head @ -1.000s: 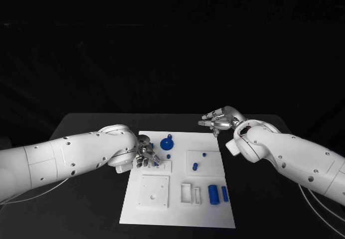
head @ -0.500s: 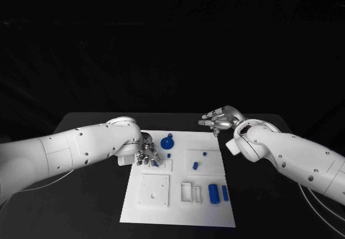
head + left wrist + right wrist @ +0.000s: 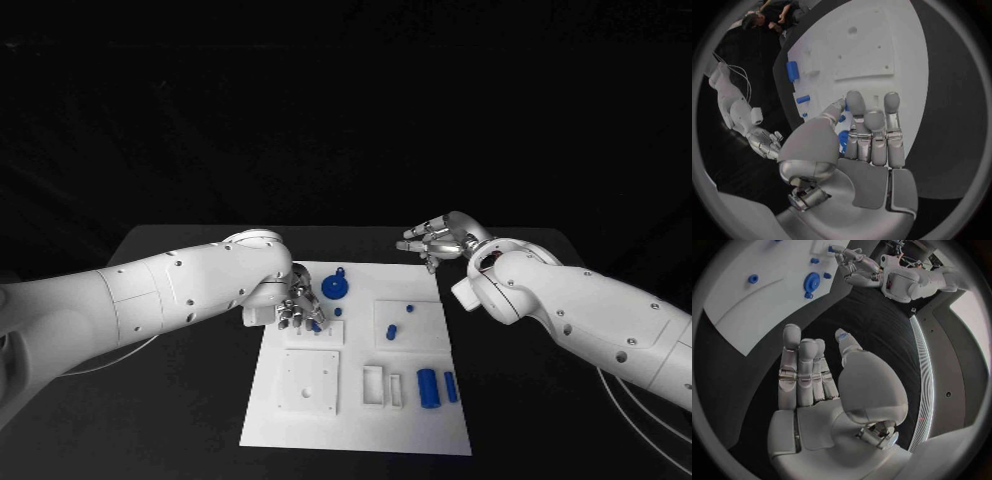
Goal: Assemble the parts on the task board
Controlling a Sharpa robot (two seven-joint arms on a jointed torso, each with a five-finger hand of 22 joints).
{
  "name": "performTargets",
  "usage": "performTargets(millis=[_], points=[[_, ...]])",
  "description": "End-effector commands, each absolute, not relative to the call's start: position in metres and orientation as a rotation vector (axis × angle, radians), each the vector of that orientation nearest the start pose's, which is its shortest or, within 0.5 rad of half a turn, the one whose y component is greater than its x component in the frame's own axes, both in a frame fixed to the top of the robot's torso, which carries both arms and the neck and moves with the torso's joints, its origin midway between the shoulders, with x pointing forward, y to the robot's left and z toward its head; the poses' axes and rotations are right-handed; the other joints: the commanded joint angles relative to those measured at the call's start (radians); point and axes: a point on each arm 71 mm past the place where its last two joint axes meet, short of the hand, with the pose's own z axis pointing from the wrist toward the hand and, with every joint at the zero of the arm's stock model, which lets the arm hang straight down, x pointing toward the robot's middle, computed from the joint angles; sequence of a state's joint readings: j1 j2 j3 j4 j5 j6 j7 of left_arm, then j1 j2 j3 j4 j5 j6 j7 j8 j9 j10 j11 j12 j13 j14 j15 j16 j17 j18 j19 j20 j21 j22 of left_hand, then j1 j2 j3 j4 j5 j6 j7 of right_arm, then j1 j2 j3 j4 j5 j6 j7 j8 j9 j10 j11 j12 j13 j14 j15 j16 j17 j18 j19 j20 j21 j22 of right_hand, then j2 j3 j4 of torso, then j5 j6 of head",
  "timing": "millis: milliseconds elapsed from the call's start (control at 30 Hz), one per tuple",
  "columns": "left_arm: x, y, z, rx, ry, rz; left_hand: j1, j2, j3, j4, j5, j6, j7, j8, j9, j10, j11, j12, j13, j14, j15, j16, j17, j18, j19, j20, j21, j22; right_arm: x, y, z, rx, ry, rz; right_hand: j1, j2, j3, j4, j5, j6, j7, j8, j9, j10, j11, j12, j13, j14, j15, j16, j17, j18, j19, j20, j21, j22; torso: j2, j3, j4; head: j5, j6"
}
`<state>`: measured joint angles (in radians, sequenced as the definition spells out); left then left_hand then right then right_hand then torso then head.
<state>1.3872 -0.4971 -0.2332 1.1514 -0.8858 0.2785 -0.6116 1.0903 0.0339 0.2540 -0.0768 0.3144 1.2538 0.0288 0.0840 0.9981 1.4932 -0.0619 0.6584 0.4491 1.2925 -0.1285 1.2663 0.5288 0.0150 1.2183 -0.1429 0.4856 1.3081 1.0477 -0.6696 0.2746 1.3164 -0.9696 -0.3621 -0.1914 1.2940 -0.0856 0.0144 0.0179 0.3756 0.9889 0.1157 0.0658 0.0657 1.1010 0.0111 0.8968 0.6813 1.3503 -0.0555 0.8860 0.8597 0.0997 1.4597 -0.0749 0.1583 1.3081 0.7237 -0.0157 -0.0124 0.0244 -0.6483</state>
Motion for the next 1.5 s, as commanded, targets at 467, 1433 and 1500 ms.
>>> performTargets(millis=[467, 1433, 1500], points=[[0.538, 0.153, -0.218, -0.136, 2.486, -0.216, 0.057, 0.067, 0.022, -0.034, 0.013, 0.066, -0.068, -0.007, 0.005, 0.015, -0.025, 0.009, 0.003, -0.004, -0.005, 0.007, -0.002, -0.015, -0.004, -0.006, 0.010, 0.021, 0.536, -0.197, -0.179, 0.624, 1.651, 0.871, -0.004, 0.004, 0.007, 0.000, 0.005, 0.000, 0.004, -0.003, -0.001, -0.007, 0.001, 0.004, -0.002, -0.010, 0.000, 0.007, -0.002, 0.009, 0.015, 0.001, -0.008, 0.013, 0.000, -0.0010, 0.0005, -0.002, -0.003], [0.537, 0.163, -0.221, -0.133, 2.510, -0.194, 0.054, 0.065, 0.025, -0.051, 0.022, 0.074, -0.069, -0.008, 0.007, 0.016, -0.025, 0.016, 0.006, -0.005, -0.004, 0.013, 0.001, -0.015, -0.008, -0.004, 0.017, 0.021, 0.536, -0.197, -0.181, 0.626, 1.656, 0.870, -0.004, 0.004, 0.007, 0.000, 0.004, 0.000, 0.004, -0.003, -0.001, -0.007, 0.001, 0.004, -0.002, -0.010, 0.000, 0.007, -0.002, 0.009, 0.015, 0.001, -0.008, 0.013, -0.001, -0.0003, 0.0009, -0.001, -0.008], [0.537, 0.164, -0.221, -0.133, 2.510, -0.194, 0.054, 0.065, 0.025, -0.051, 0.022, 0.074, -0.069, -0.008, 0.007, 0.016, -0.025, 0.016, 0.006, -0.005, -0.004, 0.013, 0.001, -0.015, -0.008, -0.004, 0.017, 0.021, 0.536, -0.197, -0.181, 0.626, 1.656, 0.870, -0.006, 0.005, 0.007, -0.003, 0.004, -0.001, 0.004, -0.003, -0.001, -0.007, 0.001, 0.004, -0.002, -0.011, 0.000, 0.007, -0.002, 0.009, 0.015, 0.001, -0.010, 0.013, 0.000, -0.0006, 0.0011, -0.001, -0.008]])
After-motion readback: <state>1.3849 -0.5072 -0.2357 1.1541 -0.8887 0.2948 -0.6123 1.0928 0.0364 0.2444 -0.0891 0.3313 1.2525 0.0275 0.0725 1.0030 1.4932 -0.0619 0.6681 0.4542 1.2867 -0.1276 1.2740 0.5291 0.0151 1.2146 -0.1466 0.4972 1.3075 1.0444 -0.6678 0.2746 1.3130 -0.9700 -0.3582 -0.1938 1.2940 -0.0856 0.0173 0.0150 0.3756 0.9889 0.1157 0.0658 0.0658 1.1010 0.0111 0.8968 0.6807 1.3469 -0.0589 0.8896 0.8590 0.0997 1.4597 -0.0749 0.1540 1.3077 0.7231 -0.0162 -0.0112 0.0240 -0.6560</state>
